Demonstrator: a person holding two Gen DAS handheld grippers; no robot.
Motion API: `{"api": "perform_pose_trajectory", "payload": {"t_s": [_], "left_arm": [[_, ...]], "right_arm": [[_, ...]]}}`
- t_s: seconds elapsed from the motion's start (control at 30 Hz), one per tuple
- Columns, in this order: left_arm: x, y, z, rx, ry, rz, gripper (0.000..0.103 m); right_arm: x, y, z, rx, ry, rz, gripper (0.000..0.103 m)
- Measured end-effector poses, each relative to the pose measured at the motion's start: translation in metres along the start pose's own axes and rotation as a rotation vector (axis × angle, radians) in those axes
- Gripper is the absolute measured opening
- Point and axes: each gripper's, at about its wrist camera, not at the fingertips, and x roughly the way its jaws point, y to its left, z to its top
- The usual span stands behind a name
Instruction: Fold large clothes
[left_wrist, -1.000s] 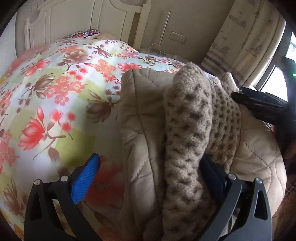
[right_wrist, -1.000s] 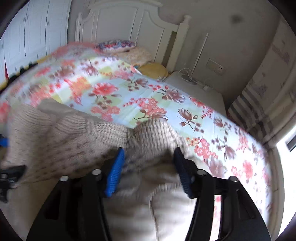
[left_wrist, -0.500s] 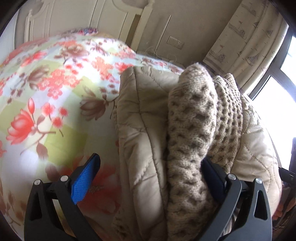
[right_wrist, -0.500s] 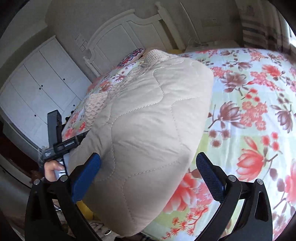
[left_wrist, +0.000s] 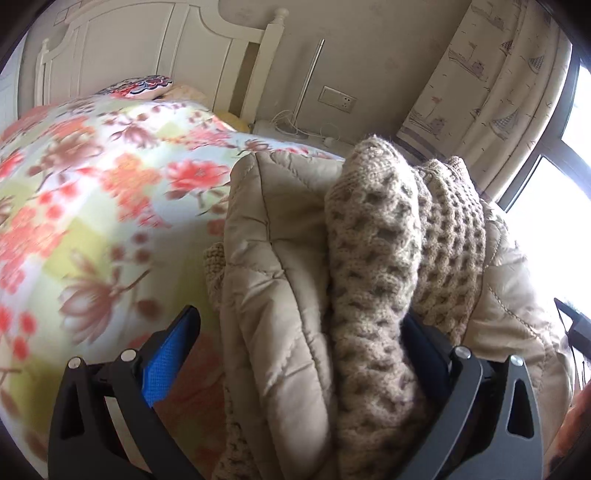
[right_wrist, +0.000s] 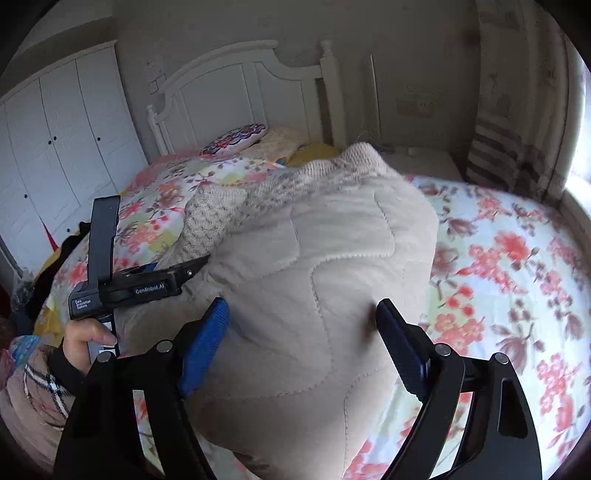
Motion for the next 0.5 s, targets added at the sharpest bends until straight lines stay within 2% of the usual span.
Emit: {"api": "perform_pose_trajectory", "payload": {"t_s": [0.1, 0.17, 0.23, 0.27, 0.3, 0.33, 0.4, 0.43, 0.5], "left_arm": [[0.006, -0.012, 0.002, -0.006, -0.018, 0.02, 0.101], [0.006, -0.013, 0.001, -0.01, -0.023, 0.025, 0.101], [0.005, -0.011, 0.0, -0.013, -0.022, 0.018, 0.101], [0.005, -0.011, 0.0, -0.014, -0.022, 0.016, 0.101], [0.002, -0.012, -0.002, -0.014, -0.025, 0.015, 0.101], [0.001, -0.012, -0.002, -0.012, -0.028, 0.016, 0.101], [-0.001, -0.012, -0.003, -0.009, -0.038, 0.021, 0.101], [-0.002, -0.013, -0.003, -0.002, -0.036, 0.035, 0.101], [-0.005, -0.014, -0.003, 0.007, -0.044, 0.049, 0.101]], "right_arm": [[0.0, 0.004, 0.051, -0.053, -0.085, -0.076, 0.084], [0.027, -0.002, 0.088, -0.072, -0.053, -0.138, 0.073], [0.065, -0.02, 0.12, -0.021, 0.02, -0.133, 0.047], [0.089, -0.031, 0.131, 0.002, 0.052, -0.153, 0.043], [0.112, -0.039, 0.135, 0.018, 0.091, -0.186, 0.037], [0.143, -0.046, 0.133, 0.024, 0.167, -0.231, 0.036], [0.212, -0.054, 0.098, 0.01, 0.412, -0.255, 0.037], [0.224, -0.05, 0.09, -0.04, 0.414, -0.286, 0.037], [0.225, -0.033, 0.095, -0.136, 0.417, -0.348, 0.037]]}}
